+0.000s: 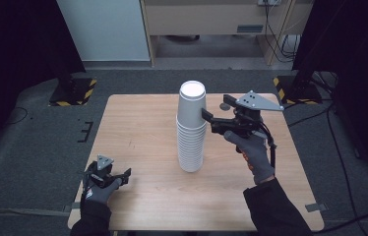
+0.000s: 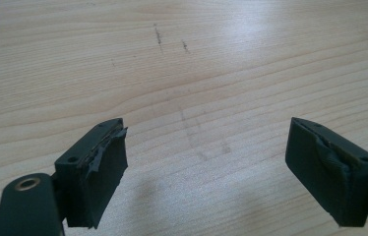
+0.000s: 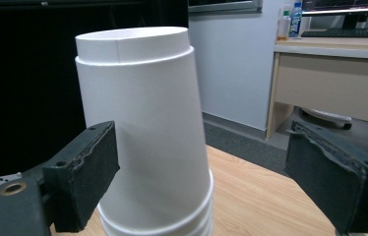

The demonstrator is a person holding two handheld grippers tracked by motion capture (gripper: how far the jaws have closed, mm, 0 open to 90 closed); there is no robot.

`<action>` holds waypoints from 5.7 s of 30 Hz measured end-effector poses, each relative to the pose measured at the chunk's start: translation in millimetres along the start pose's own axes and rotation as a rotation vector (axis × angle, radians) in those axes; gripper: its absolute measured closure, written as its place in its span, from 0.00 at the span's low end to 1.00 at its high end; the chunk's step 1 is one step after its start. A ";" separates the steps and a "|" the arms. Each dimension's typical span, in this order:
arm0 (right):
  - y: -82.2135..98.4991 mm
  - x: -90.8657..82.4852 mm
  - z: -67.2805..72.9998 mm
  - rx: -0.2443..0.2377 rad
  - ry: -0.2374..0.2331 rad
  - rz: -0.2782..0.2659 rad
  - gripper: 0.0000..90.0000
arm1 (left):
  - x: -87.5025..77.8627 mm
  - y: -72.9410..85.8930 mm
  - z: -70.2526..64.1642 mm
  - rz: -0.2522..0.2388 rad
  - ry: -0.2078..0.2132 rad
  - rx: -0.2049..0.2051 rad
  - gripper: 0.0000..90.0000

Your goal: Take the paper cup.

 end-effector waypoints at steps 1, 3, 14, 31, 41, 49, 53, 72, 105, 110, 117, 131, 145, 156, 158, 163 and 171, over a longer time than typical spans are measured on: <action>0.2 2.0 1.8 -0.001 -0.004 0.001 0.14 | 0.0 0.0 0.0 0.000 0.000 0.000 0.16; 0.4 6.2 5.5 -0.002 -0.014 0.003 0.14 | 0.1 -0.1 0.0 -0.001 0.000 0.000 0.16; 9.1 28.6 21.4 0.003 -0.055 0.027 0.13 | -0.2 -0.5 0.0 -0.004 0.000 0.000 0.16; 20.8 55.9 26.5 -0.014 -0.024 0.054 0.14 | -0.4 -0.9 -0.1 -0.003 0.002 0.006 0.16; 20.0 55.6 27.1 -0.009 -0.012 0.056 0.16 | -0.2 -1.1 -0.7 -0.004 0.003 0.005 0.16; 4.8 50.3 32.3 -0.003 -0.028 0.016 0.17 | -0.8 -1.0 -0.1 -0.003 0.001 0.006 0.16; -0.7 49.0 34.8 0.000 -0.037 0.003 0.17 | -0.5 -1.4 -0.6 -0.006 0.001 0.004 0.16; -36.7 34.4 40.3 0.060 -0.088 -0.088 0.17 | -0.2 -1.4 -0.7 -0.005 0.002 0.007 0.16; -69.4 -14.1 20.2 0.125 -0.096 -0.214 0.17 | -1.1 -6.0 -1.2 -0.033 0.000 0.020 0.16; -64.4 -25.2 10.1 0.133 -0.078 -0.215 0.17 | -1.4 -8.0 -1.4 -0.046 0.001 0.030 0.17; -48.0 -39.7 -7.5 0.155 -0.047 -0.199 0.17 | -1.7 -9.7 -5.0 -0.048 0.017 0.040 0.24; -8.0 -62.6 -38.7 0.216 -0.011 -0.159 0.17 | -3.9 -12.0 -8.3 -0.062 0.028 0.055 0.34; 37.1 -77.4 -66.6 0.293 0.028 -0.112 0.17 | -5.8 -20.0 -16.9 -0.101 0.044 0.054 0.34; 65.6 -81.4 -78.5 0.337 0.043 -0.077 0.17 | -6.9 -28.5 -24.8 -0.148 0.068 0.056 0.35; 70.1 -82.2 -79.8 0.345 0.043 -0.073 0.17 | -7.5 -30.1 -27.0 -0.156 0.074 0.059 0.35; 82.0 -83.8 -82.6 0.367 0.043 -0.061 0.17 | -8.7 -33.9 -33.4 -0.169 0.090 0.064 0.35; 101.2 -85.6 -87.3 0.393 0.052 -0.036 0.17 | -9.7 -42.2 -49.3 -0.194 0.122 0.080 0.35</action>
Point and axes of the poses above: each handheld gripper's, and its own axes: x roughly forward along the jaws, y roughly out of its underside, z roughly to its left, the point moved 10 cm from there along x, roughly forward along the jaws, and after that the axes turned 13 degrees about x, right-handed, at the moved point
